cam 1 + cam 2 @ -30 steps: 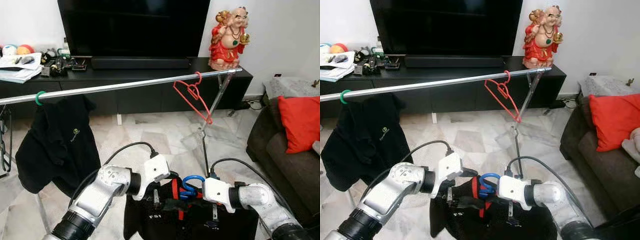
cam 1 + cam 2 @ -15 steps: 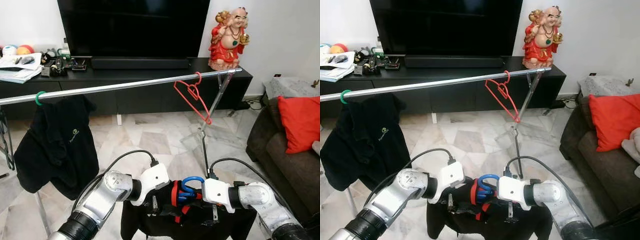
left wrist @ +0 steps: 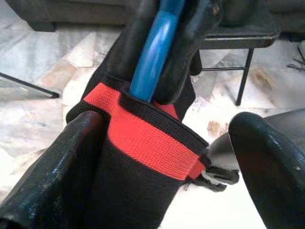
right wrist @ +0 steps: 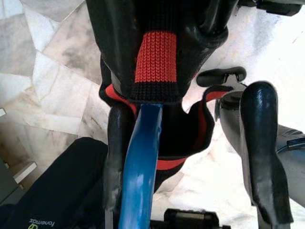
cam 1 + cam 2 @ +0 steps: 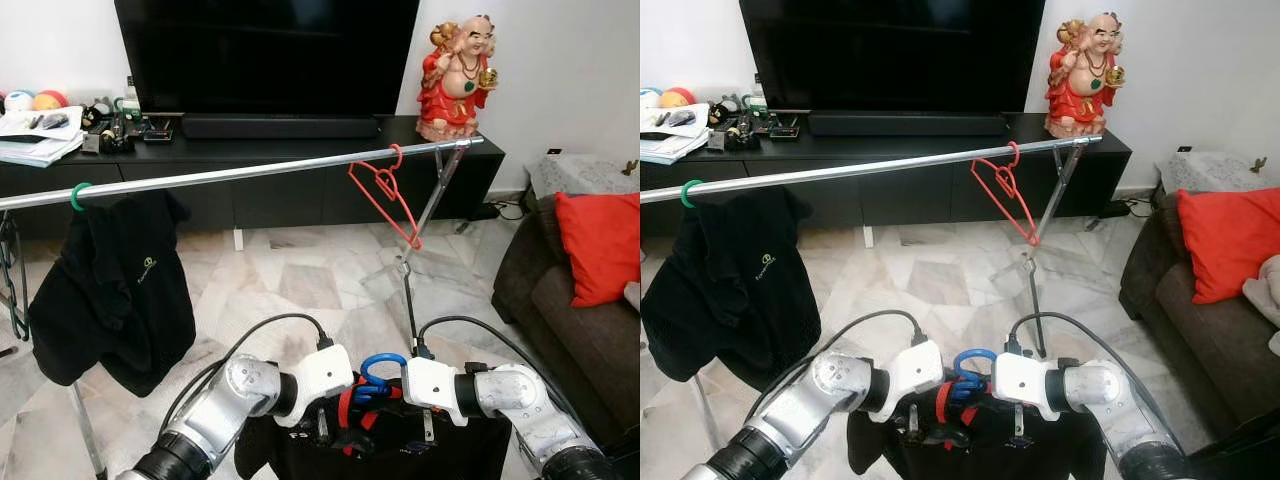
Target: Hang hanger
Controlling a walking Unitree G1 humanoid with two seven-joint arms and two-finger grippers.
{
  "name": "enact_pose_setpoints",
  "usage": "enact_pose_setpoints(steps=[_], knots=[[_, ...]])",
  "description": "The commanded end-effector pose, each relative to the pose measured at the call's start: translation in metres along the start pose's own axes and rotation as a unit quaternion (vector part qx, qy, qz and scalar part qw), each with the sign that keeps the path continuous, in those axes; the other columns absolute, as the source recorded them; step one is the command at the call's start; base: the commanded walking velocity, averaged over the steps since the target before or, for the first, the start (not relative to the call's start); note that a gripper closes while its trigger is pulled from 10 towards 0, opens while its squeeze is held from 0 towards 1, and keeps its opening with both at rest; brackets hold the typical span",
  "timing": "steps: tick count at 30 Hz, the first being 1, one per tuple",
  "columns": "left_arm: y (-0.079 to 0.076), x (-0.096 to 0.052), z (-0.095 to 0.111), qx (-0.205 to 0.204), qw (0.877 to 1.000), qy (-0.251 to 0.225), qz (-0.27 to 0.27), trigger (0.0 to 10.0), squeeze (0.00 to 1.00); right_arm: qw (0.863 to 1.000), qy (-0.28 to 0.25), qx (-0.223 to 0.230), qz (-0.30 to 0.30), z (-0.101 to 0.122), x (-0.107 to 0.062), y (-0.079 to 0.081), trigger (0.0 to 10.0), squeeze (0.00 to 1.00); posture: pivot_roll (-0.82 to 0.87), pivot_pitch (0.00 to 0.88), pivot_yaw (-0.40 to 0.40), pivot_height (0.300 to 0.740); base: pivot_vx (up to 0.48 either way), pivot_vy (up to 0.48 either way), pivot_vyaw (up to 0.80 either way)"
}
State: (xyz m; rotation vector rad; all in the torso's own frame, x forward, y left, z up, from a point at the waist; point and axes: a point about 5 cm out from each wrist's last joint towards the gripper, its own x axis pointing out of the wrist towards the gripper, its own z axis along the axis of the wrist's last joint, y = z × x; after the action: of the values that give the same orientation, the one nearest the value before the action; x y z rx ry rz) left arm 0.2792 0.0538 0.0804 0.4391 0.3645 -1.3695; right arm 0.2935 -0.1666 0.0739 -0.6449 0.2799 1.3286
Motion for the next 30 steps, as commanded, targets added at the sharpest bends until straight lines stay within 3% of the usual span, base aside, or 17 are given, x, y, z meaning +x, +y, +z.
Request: enact_pose_setpoints(steps=[1,2,3,4,5,30], knots=[[-0.0020,0.0050,0.0035,0.014,1.000,0.002,-0.007,10.0,0.00,1.000,-0.020,-0.022,-0.006,0.0111,0.0006,-0.0050,0.0,0.00,-0.09,0.000,-0.057,0.740,0.000,0.000,0.00],[-0.0019,0.0055,0.0038,0.014,1.000,0.001,-0.007,7.0,0.00,1.000,-0.020,-0.022,-0.006,0.0111,0.0007,-0.0049,0.0,0.00,-0.09,0.000,-0.057,0.740,0.000,0.000,0.00],[-0.0018,0.0059,0.0042,0.014,1.000,0.000,-0.006,5.0,0.00,1.000,-0.020,-0.022,-0.005,0.0112,0.0009,-0.0048,0.0,0.00,-0.09,0.000,-0.057,0.740,0.000,0.000,0.00],[-0.0017,0.0063,0.0044,0.013,1.000,-0.001,-0.005,0.9,0.00,1.000,-0.020,-0.022,-0.005,0.0113,0.0010,-0.0047,0.0,0.00,-0.09,0.000,-0.057,0.740,0.000,0.000,0.00],[-0.0017,0.0070,0.0046,0.013,1.000,-0.002,-0.005,0.0,0.00,1.000,-0.020,-0.022,-0.004,0.0114,0.0012,-0.0046,0.0,0.00,-0.09,0.000,-0.057,0.740,0.000,0.000,0.00],[-0.0046,0.0108,-0.0024,0.046,0.998,0.032,-0.019,0.0,0.00,1.000,-0.021,-0.021,-0.005,0.0126,0.0002,-0.0063,0.0,0.00,-0.09,0.000,-0.062,0.740,0.000,0.000,0.00]])
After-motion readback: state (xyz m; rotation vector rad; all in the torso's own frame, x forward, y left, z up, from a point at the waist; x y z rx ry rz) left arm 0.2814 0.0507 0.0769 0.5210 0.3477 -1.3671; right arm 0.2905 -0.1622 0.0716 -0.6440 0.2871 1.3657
